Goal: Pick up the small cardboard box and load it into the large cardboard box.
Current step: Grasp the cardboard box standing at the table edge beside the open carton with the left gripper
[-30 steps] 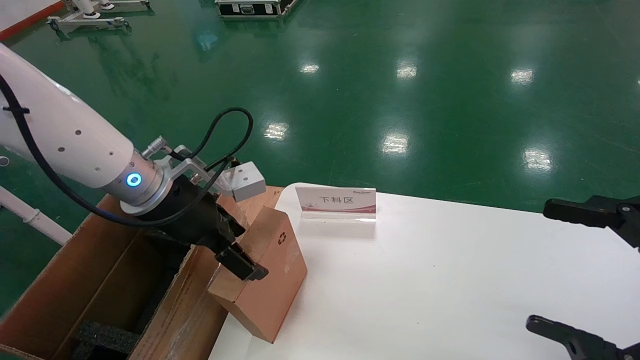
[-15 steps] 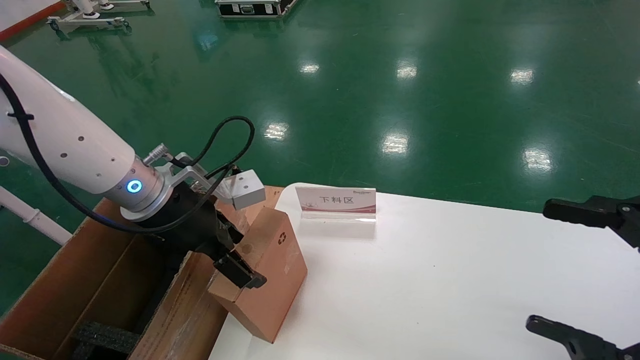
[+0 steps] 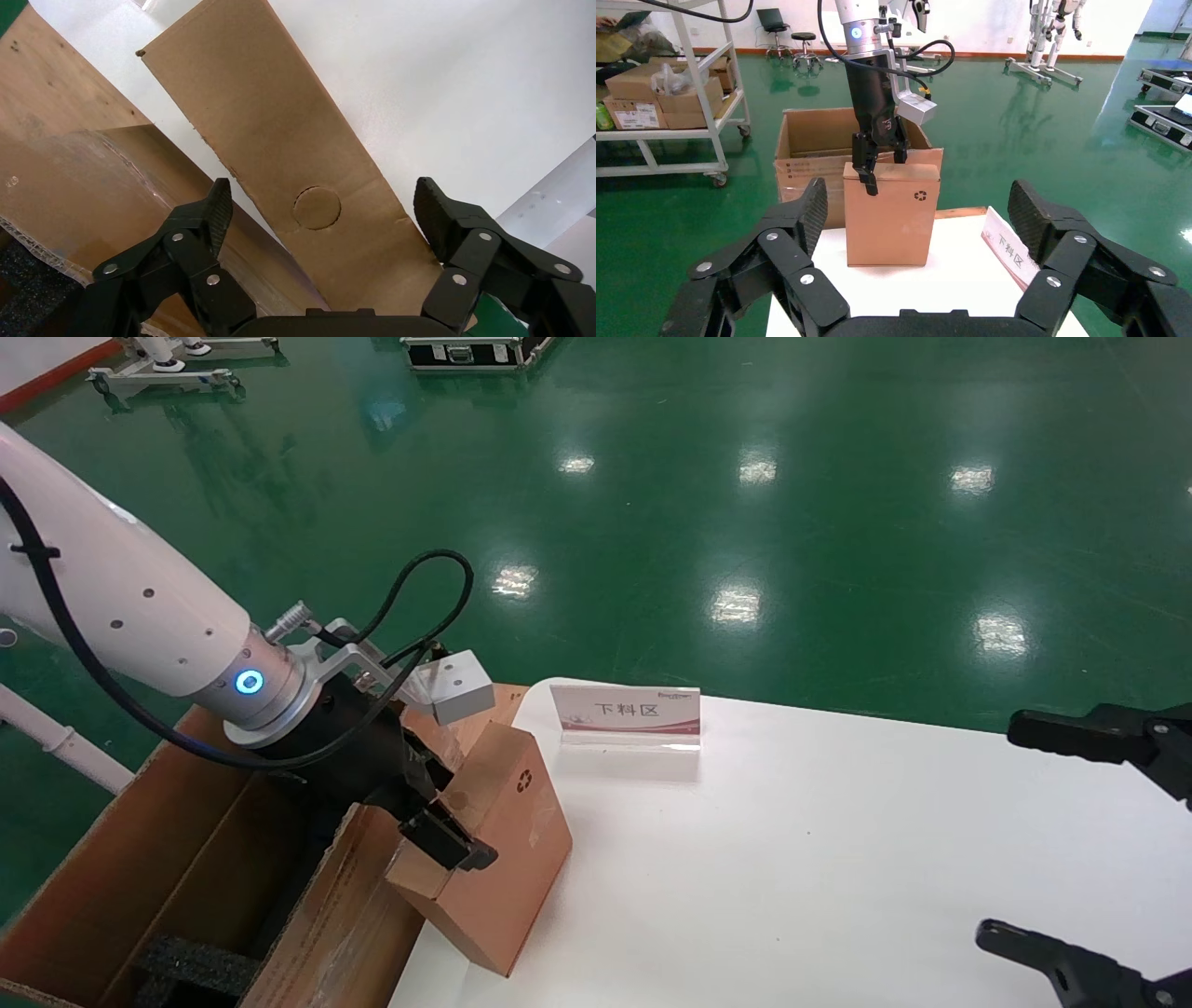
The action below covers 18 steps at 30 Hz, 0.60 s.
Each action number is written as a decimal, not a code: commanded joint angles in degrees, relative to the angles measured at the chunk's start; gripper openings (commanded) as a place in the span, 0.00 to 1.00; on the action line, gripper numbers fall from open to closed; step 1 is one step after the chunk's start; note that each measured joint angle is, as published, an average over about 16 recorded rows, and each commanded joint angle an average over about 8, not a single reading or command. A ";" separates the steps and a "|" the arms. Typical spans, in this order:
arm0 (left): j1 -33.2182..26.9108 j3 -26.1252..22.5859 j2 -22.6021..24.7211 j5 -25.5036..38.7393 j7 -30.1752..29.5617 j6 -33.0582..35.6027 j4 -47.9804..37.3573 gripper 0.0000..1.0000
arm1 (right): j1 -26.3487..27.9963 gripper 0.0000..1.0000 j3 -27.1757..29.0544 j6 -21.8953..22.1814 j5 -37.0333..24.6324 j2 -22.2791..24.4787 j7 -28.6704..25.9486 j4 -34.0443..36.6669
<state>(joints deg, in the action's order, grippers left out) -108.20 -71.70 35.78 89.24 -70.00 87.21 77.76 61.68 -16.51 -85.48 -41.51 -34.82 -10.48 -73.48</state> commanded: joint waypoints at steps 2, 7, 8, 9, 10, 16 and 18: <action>0.00 0.04 -0.01 0.01 -0.01 0.00 0.00 0.00 | 0.00 0.00 0.00 0.00 0.00 0.00 0.00 0.00; -0.01 0.08 -0.01 0.03 -0.04 0.01 0.00 0.00 | 0.00 0.00 0.00 0.00 0.00 0.00 0.00 0.00; -0.01 0.09 -0.01 0.03 -0.04 0.01 0.00 0.00 | 0.00 0.00 0.00 0.00 0.00 0.00 0.00 0.00; -0.01 0.09 -0.01 0.03 -0.05 0.01 0.00 0.00 | 0.00 0.00 0.00 0.00 0.00 0.00 0.00 0.00; -0.01 0.10 -0.01 0.04 -0.05 0.01 0.00 0.00 | 0.00 0.00 0.00 0.00 0.00 0.00 0.00 0.00; -0.01 0.12 -0.01 0.07 -0.07 0.01 0.00 0.00 | 0.00 0.00 0.00 0.00 0.00 0.00 0.00 0.00; -0.01 0.12 -0.01 0.07 -0.07 0.00 0.00 0.00 | 0.00 0.00 0.00 0.00 0.00 0.00 0.00 0.00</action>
<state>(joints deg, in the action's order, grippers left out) -108.20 -71.57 35.77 89.31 -70.07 87.21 77.76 61.68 -16.51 -85.48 -41.51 -34.82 -10.48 -73.48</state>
